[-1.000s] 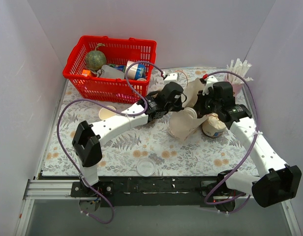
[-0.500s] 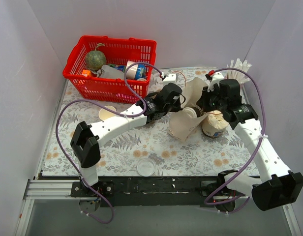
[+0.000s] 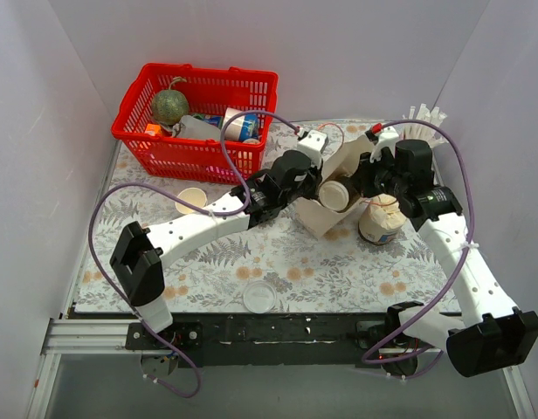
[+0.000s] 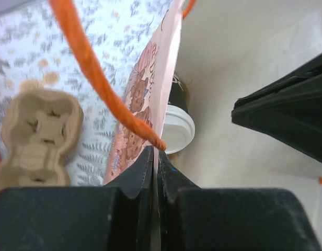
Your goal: Pack the takeout coffee
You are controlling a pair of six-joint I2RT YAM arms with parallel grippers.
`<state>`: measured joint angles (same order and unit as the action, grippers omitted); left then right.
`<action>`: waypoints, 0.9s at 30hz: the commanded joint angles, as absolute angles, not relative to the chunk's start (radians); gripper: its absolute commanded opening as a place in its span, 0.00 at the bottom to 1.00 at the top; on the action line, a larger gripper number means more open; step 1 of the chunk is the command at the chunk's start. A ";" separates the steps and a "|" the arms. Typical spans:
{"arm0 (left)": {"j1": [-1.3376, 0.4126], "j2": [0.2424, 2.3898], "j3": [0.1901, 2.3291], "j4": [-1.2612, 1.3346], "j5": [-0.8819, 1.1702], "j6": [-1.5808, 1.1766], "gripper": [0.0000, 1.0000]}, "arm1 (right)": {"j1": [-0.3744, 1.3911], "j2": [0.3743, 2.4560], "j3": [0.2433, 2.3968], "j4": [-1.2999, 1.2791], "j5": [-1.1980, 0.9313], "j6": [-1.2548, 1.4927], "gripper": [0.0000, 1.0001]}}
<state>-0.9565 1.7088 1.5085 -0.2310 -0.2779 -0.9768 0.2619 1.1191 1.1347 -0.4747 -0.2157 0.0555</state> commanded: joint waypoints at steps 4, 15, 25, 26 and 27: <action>-0.956 1.658 1.529 0.063 -0.219 -0.611 0.00 | 0.259 1.048 1.112 -0.322 -0.169 0.008 0.44; -1.075 1.736 1.393 0.377 -0.466 -0.370 0.00 | 0.259 0.977 0.833 0.216 0.100 0.028 0.56; -1.129 1.802 1.347 0.462 -0.631 -0.422 0.00 | 0.259 0.920 0.646 0.242 0.108 0.109 0.61; -1.129 1.798 1.357 0.396 -0.597 -0.455 0.00 | 0.259 0.922 0.638 0.244 0.083 0.110 0.61; -1.127 1.795 1.368 0.373 -0.580 -0.507 0.00 | 0.258 0.930 0.637 0.224 0.042 0.115 0.61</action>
